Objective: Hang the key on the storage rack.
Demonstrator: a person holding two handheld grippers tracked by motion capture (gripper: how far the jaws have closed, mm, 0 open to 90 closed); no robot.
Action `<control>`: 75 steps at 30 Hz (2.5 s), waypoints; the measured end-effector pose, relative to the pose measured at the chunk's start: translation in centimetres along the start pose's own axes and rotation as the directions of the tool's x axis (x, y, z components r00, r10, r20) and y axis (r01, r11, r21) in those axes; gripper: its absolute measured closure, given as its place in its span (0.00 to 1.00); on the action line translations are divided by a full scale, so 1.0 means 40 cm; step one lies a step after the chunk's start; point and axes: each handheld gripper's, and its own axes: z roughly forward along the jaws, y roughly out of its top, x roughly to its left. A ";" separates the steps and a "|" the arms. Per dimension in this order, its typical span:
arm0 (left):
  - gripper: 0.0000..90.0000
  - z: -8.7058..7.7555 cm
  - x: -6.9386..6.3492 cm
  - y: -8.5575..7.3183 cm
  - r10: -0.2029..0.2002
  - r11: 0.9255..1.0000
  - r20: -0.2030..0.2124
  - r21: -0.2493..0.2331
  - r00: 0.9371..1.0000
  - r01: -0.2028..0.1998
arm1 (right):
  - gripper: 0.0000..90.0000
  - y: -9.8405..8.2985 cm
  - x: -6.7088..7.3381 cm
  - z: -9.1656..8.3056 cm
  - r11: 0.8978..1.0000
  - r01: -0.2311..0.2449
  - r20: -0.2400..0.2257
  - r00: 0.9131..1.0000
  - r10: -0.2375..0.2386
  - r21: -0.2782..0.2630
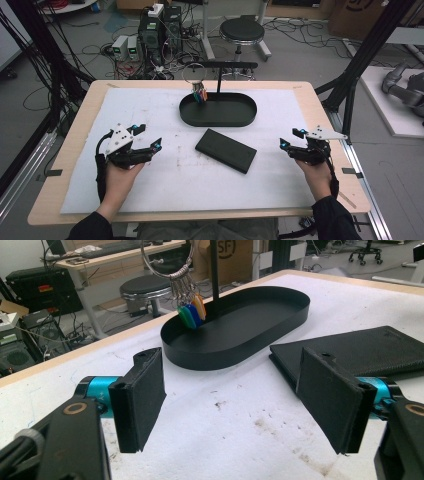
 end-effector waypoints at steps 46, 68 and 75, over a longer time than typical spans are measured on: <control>0.30 0.005 0.041 -0.028 -0.045 0.999 -0.038 0.028 0.998 0.046 | 0.39 -0.010 0.245 0.094 0.926 0.376 -0.383 0.862 -0.331 0.045; 0.30 0.014 0.030 -0.029 -0.046 0.998 -0.015 0.032 0.999 0.047 | 0.80 -0.035 0.295 0.115 0.807 0.586 -0.282 0.789 -0.546 0.073; 0.30 0.018 0.026 -0.030 -0.043 0.998 -0.009 0.034 0.999 0.043 | 0.91 -0.025 0.293 0.106 0.808 0.587 -0.284 0.784 -0.552 0.050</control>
